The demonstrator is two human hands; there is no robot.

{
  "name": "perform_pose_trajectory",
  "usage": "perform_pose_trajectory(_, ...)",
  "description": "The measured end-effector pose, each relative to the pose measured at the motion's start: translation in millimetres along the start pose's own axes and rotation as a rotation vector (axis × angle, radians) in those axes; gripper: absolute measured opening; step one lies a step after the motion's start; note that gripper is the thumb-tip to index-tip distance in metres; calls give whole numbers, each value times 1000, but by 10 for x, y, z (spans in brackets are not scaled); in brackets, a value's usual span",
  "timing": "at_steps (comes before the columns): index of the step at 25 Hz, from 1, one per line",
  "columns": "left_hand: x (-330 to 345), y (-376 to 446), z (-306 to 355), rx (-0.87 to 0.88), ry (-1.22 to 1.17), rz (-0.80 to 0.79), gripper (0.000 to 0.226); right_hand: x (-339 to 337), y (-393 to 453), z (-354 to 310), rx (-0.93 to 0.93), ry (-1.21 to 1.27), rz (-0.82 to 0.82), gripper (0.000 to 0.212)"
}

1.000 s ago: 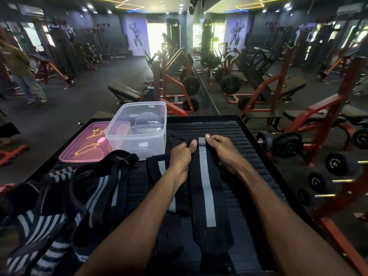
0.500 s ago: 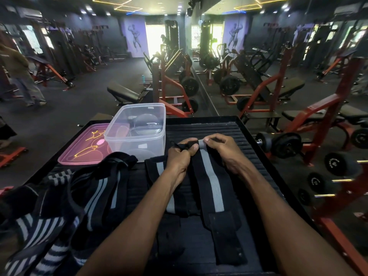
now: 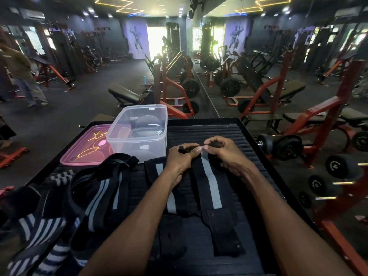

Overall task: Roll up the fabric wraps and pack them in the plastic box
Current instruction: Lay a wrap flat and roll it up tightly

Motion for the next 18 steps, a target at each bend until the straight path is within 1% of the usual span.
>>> perform_pose_trajectory(2, 21, -3, 75, 74, 68, -19, 17, -18, -6, 38, 42, -98, -11, 12)
perform_pose_trajectory(3, 40, -11, 101, 90, 87, -30, 19, -26, -9, 14, 16, -122, -9, 11)
perform_pose_trajectory(5, 61, -34, 81, 44, 45, -49, 15, -51, -14, -79, -85, -99, 3, 3)
perform_pose_trajectory(7, 81, -75, 23, -51, -57, -59, 15, -64, -19, -128, -149, -76, 2, 12)
perform_pose_trajectory(8, 78, -72, 12, -65, -66, -59, 17, -66, -18, -141, -161, -75, 0, 15)
perform_pose_trajectory(10, 58, -55, 58, -11, 18, -50, 14, -65, -6, -138, -164, -47, -2, 15)
perform_pose_trajectory(12, 42, -50, 155, 99, 71, -38, 14, -58, -6, -75, -97, 55, -10, 6)
perform_pose_trajectory(14, 48, -56, 230, 186, 105, -44, 19, -38, -8, -6, -31, 88, -29, 7)
perform_pose_trajectory(16, 79, -59, 251, 209, 144, -67, 23, -80, 9, -8, -52, 0, -4, 6)
perform_pose_trajectory(18, 68, -50, 196, 152, 125, -66, 26, -110, 3, -60, -116, -40, 18, 12)
Point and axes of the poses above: each hand's wrist, its own y-axis towards the middle knuckle, its own x-axis out of the palm, z = x × y, the point moved 10 cm from there along y, towards the middle knuckle, and after that the axes turned 6 degrees about -z, right-handed, at the moved point
